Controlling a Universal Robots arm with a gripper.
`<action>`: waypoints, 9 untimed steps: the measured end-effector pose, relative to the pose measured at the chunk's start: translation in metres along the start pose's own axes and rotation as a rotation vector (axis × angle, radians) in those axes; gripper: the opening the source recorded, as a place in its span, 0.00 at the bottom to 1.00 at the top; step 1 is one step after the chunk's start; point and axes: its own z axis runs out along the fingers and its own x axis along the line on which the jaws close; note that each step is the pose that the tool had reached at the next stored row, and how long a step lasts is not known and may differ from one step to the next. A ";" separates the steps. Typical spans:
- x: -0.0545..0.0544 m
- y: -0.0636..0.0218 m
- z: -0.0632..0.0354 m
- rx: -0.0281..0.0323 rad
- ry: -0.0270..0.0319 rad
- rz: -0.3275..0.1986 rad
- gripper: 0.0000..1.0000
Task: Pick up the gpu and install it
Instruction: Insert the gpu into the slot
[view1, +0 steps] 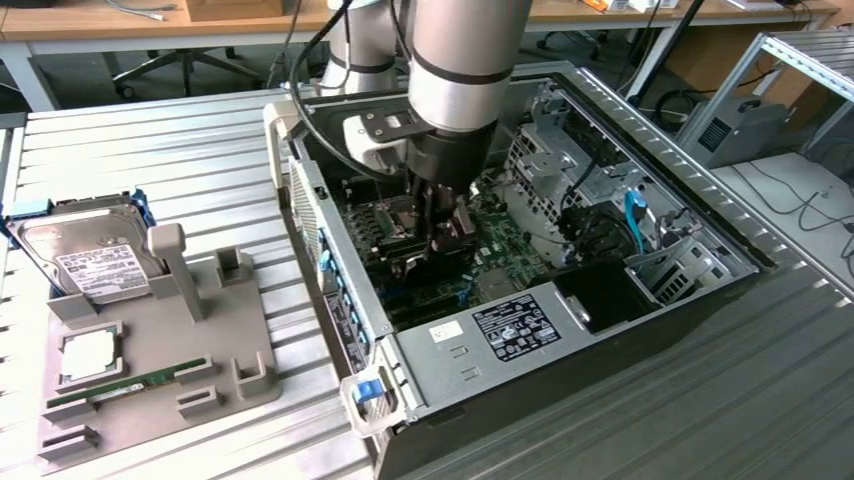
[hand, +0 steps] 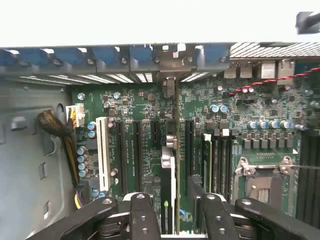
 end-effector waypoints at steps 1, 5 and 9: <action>-0.001 -0.0006 -0.0125 0.0000 0.0000 0.001 0.40; -0.004 -0.0032 -0.0265 -0.0016 0.0002 0.002 0.40; -0.004 -0.0106 -0.0277 -0.0479 -0.0007 0.003 0.40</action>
